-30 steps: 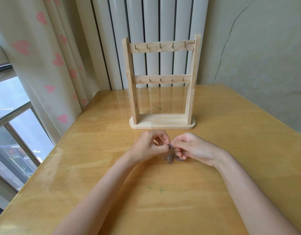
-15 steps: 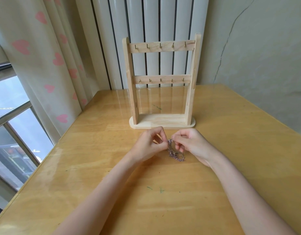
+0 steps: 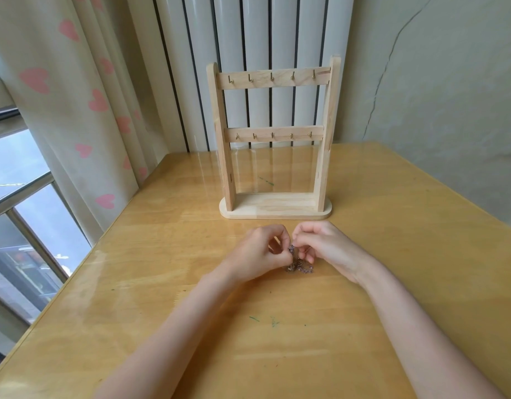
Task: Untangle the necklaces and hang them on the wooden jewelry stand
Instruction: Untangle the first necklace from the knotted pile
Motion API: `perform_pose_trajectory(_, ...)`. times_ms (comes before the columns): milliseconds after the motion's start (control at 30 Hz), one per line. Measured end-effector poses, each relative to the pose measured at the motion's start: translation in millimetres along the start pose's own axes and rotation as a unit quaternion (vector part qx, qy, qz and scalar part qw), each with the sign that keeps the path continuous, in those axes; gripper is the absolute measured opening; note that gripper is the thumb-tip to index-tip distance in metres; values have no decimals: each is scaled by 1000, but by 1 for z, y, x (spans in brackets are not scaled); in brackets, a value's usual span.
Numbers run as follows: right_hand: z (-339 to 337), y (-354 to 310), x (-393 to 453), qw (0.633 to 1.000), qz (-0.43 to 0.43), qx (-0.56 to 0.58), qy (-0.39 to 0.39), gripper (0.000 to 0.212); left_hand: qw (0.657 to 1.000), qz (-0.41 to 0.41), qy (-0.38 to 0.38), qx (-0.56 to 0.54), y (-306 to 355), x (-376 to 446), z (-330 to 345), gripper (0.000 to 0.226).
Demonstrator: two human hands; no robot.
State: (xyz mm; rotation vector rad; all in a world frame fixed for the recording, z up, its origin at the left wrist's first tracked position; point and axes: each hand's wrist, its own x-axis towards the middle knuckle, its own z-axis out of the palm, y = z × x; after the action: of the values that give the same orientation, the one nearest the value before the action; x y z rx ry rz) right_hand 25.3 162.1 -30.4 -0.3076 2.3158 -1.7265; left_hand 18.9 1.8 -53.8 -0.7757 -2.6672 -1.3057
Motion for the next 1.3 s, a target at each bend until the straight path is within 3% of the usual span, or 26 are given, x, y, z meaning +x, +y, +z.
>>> perform_pose_trajectory(133, 2, 4, 3, 999, -8, 34, 37, 21, 1000, 11, 23, 5, 3, 2, 0, 17)
perform_pose_trajectory(333, 0, 2, 2, 997, -31, 44, 49, 20, 985, -28, 85, -145, 7, 3, -4, 9)
perform_pose_trajectory(467, 3, 3, 2, 994, -44, 63, 76, 23, 988, -38, 84, -125, 5, 4, 2, 7)
perform_pose_trajectory(667, 1, 3, 1, 995, -53, 83, 25, 24, 986, -30, 111, -117, 3, 4, 0, 14)
perform_pose_trajectory(833, 3, 4, 1, 996, -52, 62, 30, 28, 998, 5, 66, -16, 4, 0, -1, 23)
perform_pose_trajectory(933, 4, 3, 1, 994, -64, 73, 55, 29, 995, 1, 103, 17, 5, 0, 0, 22)
perform_pose_trajectory(1033, 3, 2, 2, 988, -63, 124, 73, 31, 990, -5, 143, -2, 4, 1, -1, 26)
perform_pose_trajectory(1167, 1, 2, 2, 976, -39, 196, 82, 32, 988, -12, 135, -74, 5, 2, -3, 32)
perform_pose_trajectory(1300, 1, 3, 3, 993, -24, 82, 85, 29, 992, -20, 101, -75, 5, 1, -3, 19)
